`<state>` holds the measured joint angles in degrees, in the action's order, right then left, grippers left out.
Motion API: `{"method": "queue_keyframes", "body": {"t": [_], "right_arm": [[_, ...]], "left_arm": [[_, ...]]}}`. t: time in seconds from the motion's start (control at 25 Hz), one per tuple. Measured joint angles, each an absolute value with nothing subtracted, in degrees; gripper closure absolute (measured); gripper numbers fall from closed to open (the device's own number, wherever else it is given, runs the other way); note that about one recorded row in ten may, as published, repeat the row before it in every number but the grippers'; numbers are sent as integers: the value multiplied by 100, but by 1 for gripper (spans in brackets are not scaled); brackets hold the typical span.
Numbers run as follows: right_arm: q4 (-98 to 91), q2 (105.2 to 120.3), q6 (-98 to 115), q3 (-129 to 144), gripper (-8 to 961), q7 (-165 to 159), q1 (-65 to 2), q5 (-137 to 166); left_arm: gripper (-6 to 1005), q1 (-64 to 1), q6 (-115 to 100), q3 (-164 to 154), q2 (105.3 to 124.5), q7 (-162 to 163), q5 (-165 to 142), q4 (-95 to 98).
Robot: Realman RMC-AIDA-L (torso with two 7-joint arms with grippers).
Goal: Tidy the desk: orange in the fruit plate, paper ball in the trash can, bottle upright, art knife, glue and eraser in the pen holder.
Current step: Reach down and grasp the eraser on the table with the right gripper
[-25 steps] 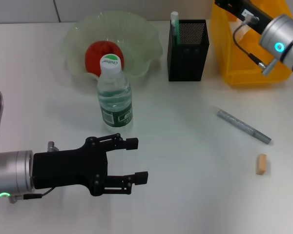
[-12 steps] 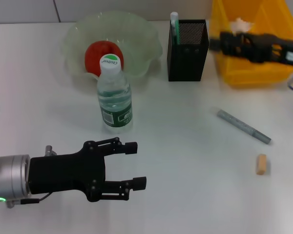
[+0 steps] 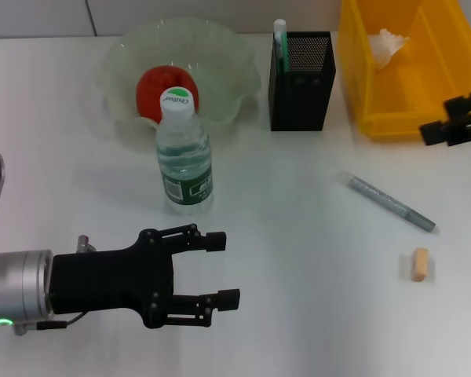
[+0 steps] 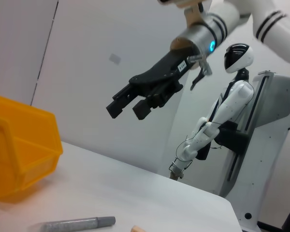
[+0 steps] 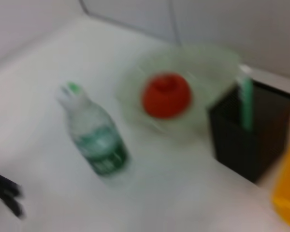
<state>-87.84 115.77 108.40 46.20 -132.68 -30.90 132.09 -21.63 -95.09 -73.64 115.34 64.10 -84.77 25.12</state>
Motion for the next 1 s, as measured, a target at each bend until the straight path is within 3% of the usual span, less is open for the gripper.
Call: {"method": "queue_keyframes", "body": {"t": [0.36,0.96,1.0], "right_arm": [[-7675,11882,9982,5457,236,-13499,-3867,15179],[-5832,11911,8702,6668,242,-13784,-4485,15676],[-5832,11911,8702,6668,295,-13784,-4485,15676]], "left_arm": [[155,-2143,-9473,-7351,11541,6416,-8482,2507],[155,-2189,-9354,-7372,11564,6413,-8481,2492],[155,-2189,-9354,-7372,11564,6413,-8481,2492]]}}
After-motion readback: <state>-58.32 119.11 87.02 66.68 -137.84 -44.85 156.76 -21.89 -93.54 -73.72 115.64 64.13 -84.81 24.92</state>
